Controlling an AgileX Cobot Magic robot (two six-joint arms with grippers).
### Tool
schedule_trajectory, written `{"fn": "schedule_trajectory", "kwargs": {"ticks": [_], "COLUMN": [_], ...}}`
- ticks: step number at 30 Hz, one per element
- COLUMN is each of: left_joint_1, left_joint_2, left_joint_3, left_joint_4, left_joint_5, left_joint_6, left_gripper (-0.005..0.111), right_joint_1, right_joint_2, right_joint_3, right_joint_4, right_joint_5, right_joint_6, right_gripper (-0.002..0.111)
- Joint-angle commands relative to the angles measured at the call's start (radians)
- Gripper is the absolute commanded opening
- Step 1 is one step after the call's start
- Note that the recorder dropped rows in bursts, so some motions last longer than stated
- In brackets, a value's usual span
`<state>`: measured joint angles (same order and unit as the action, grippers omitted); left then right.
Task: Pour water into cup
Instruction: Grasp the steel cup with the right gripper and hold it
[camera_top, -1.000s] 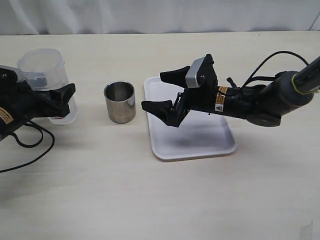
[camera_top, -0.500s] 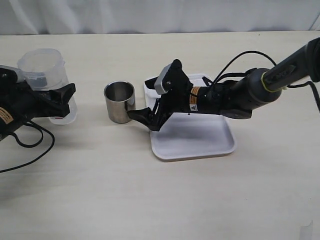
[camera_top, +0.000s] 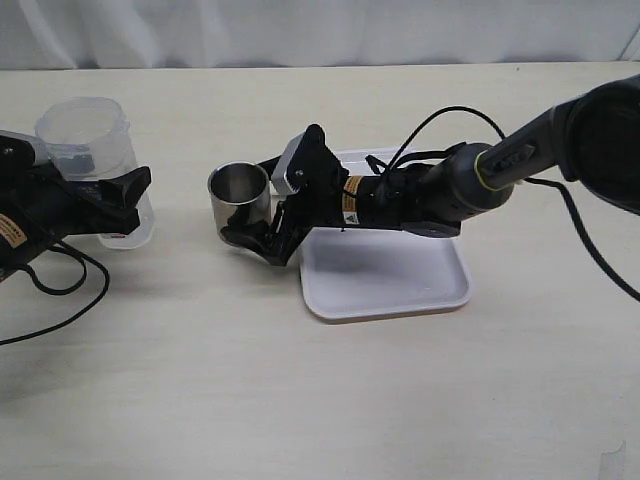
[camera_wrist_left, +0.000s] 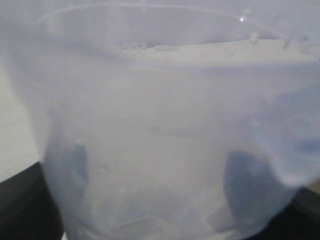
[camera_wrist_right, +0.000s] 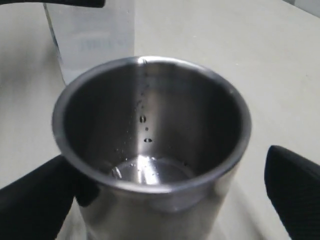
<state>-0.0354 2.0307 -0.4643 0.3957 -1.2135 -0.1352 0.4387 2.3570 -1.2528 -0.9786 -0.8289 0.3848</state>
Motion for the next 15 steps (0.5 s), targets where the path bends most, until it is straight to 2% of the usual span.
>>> {"fn": "schedule_trajectory", "kwargs": {"ticks": [1,15], "left_joint_1": [0.000,0.000], "left_joint_2": [0.002,0.002], "left_joint_3": [-0.002,-0.002], "left_joint_4": [0.013,0.013], "left_joint_5": [-0.008,-0.008], "left_joint_6": [-0.011,-0.011], "left_gripper": [0.000,0.000], "right_joint_1": [0.018,0.040], "right_joint_2": [0.028,0.041], "right_joint_3": [-0.044,-0.078], "right_joint_4": [0.006,0.028], "right_joint_5": [-0.011,-0.002], "right_joint_6": [0.004,0.004], "right_gripper": [0.096,0.096]}}
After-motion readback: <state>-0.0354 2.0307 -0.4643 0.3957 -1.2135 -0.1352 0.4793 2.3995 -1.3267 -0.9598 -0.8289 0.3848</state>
